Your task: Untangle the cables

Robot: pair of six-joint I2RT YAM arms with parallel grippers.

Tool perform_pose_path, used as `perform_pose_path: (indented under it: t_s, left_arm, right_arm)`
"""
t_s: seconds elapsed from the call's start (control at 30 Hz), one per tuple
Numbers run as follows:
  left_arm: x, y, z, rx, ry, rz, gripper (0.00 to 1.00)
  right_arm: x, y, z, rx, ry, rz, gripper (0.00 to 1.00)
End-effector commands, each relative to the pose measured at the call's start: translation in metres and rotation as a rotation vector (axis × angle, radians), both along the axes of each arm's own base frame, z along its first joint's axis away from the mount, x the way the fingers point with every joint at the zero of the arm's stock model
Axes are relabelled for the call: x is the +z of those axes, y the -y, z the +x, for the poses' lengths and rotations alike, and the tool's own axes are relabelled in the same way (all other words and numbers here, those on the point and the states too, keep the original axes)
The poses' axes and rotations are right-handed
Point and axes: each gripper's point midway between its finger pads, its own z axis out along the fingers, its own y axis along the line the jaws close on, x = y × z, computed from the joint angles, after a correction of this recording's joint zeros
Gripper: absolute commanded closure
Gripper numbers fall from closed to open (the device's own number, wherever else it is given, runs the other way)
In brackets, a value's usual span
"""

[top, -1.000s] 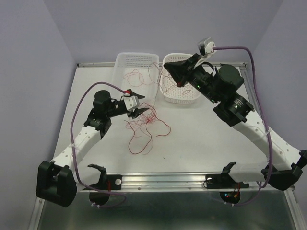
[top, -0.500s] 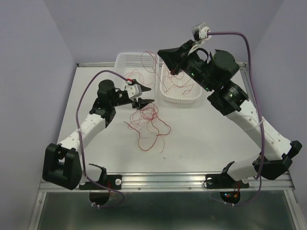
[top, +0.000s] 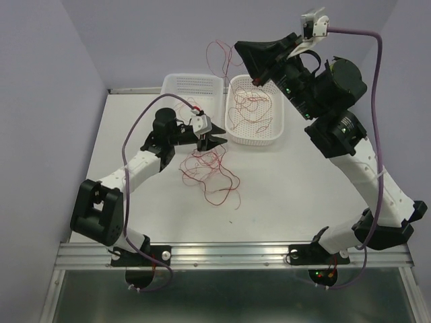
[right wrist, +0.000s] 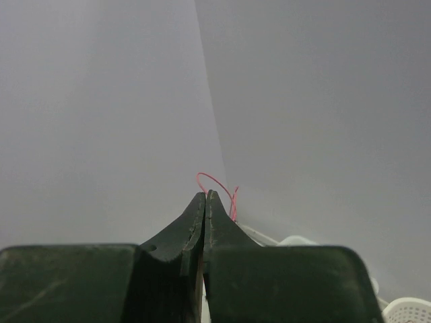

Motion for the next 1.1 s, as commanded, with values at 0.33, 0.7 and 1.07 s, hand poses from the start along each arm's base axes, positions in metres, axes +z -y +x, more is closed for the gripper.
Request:
perform_pose_path:
  t_s: [0.33,0.7,1.07]
  left_arm:
    - [0.043,-0.001,-0.011,-0.009,0.115,-0.046,0.48]
    - [0.053,0.019,-0.001,-0.066,0.054,-0.066,0.42]
    - [-0.01,0.02,0.023,0.008,-0.02,0.063,1.0]
  right_arm:
    - [0.106,0.058,-0.031,-0.119,0.208,0.21,0.99]
    - [0.138,0.059,-0.054,-0.028,0.29,0.302,1.0]
    - [0.142,0.067,-0.055,-0.06,0.308,0.314,1.0]
